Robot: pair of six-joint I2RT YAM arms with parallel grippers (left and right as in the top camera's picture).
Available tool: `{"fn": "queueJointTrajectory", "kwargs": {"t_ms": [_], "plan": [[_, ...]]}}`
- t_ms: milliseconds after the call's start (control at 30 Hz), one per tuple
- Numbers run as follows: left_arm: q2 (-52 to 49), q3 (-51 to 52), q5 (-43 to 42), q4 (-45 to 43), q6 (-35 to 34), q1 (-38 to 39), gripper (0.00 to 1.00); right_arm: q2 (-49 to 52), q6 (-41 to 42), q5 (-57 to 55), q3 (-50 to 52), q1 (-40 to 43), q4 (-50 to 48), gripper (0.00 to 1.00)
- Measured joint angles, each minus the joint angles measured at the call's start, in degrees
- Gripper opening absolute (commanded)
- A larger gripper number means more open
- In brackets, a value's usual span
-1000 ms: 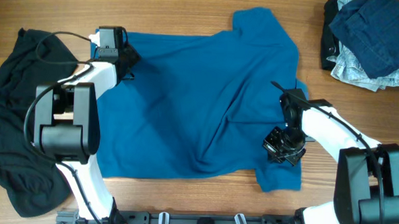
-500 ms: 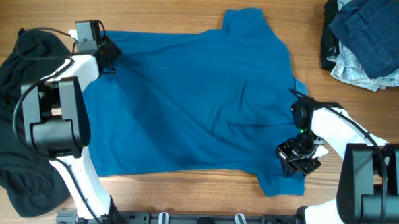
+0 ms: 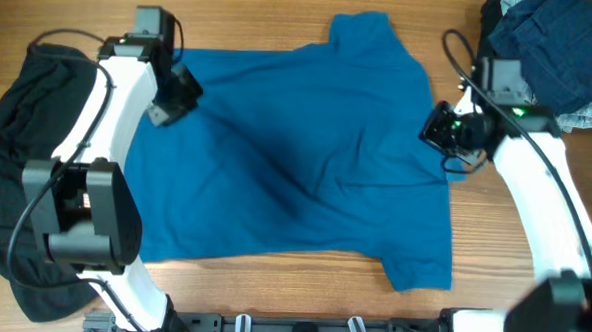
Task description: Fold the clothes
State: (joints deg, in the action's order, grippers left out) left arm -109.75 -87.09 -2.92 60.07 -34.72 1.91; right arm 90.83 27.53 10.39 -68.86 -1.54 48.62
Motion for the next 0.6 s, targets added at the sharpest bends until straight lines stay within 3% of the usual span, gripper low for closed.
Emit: {"fn": "queueJointTrajectory", "kwargs": {"t_ms": [100, 200, 400, 600], "plan": [[-1.0, 6.1, -1.7, 1.1, -1.7, 1.5, 0.04, 12.3, -2.7, 2.8, 0.0, 0.0, -6.2, 0.04], [-2.1, 9.7, -2.9, -0.3, -2.3, 1.9, 0.04, 18.3, -3.9, 3.8, 0.3, 0.0, -11.5, 0.04], [-1.8, 18.2, -4.9, -6.3, -2.7, 2.9, 0.05, 18.9, -4.5, -0.2, 0.3, 1.0, -16.1, 0.04], [-0.7, 20.0, -7.8, -8.3, -2.8, 0.6, 0.07, 19.3, -5.0, -6.7, 0.3, 6.7, -16.2, 0.04]]}}
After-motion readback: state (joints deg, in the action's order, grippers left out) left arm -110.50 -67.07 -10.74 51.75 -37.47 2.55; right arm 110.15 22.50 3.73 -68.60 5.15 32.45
